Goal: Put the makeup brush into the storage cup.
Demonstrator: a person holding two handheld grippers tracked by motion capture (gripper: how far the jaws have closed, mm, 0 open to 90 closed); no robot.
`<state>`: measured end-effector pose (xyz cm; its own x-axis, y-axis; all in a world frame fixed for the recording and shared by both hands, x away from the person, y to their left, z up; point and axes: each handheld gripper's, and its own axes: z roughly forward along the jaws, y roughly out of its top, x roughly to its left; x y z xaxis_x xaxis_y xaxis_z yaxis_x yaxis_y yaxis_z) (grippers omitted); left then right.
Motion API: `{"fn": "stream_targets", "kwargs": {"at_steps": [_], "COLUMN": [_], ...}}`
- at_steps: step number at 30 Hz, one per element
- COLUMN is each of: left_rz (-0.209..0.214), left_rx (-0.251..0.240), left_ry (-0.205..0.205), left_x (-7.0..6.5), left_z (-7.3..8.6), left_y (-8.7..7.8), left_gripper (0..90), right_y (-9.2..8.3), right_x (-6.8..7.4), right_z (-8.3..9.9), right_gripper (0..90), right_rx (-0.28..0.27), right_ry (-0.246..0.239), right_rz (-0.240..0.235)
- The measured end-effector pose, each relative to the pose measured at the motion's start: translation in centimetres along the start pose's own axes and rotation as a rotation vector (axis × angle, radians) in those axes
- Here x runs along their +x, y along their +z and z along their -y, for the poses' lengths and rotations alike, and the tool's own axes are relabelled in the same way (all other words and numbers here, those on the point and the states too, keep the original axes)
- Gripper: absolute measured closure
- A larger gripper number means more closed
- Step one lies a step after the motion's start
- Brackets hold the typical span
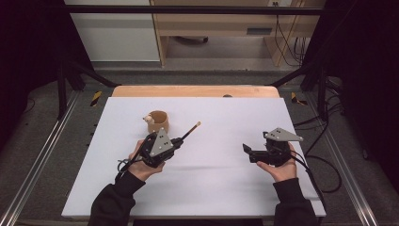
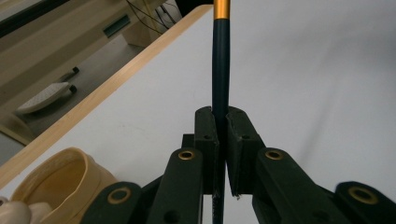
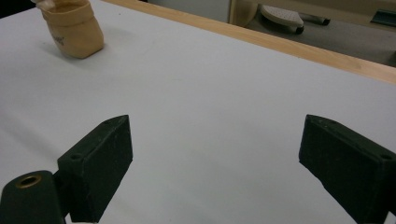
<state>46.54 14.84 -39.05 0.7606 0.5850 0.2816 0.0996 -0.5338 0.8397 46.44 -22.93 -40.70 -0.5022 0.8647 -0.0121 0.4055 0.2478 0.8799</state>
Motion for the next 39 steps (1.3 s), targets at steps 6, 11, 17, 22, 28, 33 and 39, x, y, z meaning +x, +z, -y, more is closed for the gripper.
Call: {"fn": "stream_targets", "kwargs": {"at_steps": [6, 11, 17, 22, 28, 33, 39], "left_rz": [-0.066, -0.124, -0.178, -0.219, -0.268, -0.291, -0.317], "left_rx": [-0.04, -0.078, -0.103, -0.133, -0.146, -0.154, -0.167], "left_ry": [-0.081, -0.119, -0.185, -0.243, -0.282, -0.3, -0.308], "left_x": [0.4, 0.8, 1.6, 2.6, 4.0, 4.9, 5.7], "left_z": [0.2, 0.0, 0.1, 0.2, 0.5, 0.5, -0.1], "left_y": [-0.2, -0.6, -1.0, -1.2, -1.0, -0.8, -0.6], "left_gripper": [83.1, 83.1, 83.1, 83.1, 83.1, 83.1, 83.1], "right_y": [-0.3, -0.3, -0.1, 0.1, 0.1, 0.1, 0.1], "right_x": [-0.3, -0.4, -0.1, 0.0, 0.0, 0.1, 0.1], "right_z": [0.5, 0.8, 0.9, 1.0, 1.0, 1.0, 1.0], "right_gripper": [9.8, 9.2, 9.2, 9.2, 9.2, 9.2, 9.2], "right_rx": [0.002, -0.007, -0.009, -0.003, -0.008, -0.008, -0.011], "right_ry": [0.011, 0.007, 0.003, -0.001, 0.001, 0.004, 0.003], "right_rz": [0.01, 0.02, 0.023, 0.029, 0.029, 0.024, 0.023]}}
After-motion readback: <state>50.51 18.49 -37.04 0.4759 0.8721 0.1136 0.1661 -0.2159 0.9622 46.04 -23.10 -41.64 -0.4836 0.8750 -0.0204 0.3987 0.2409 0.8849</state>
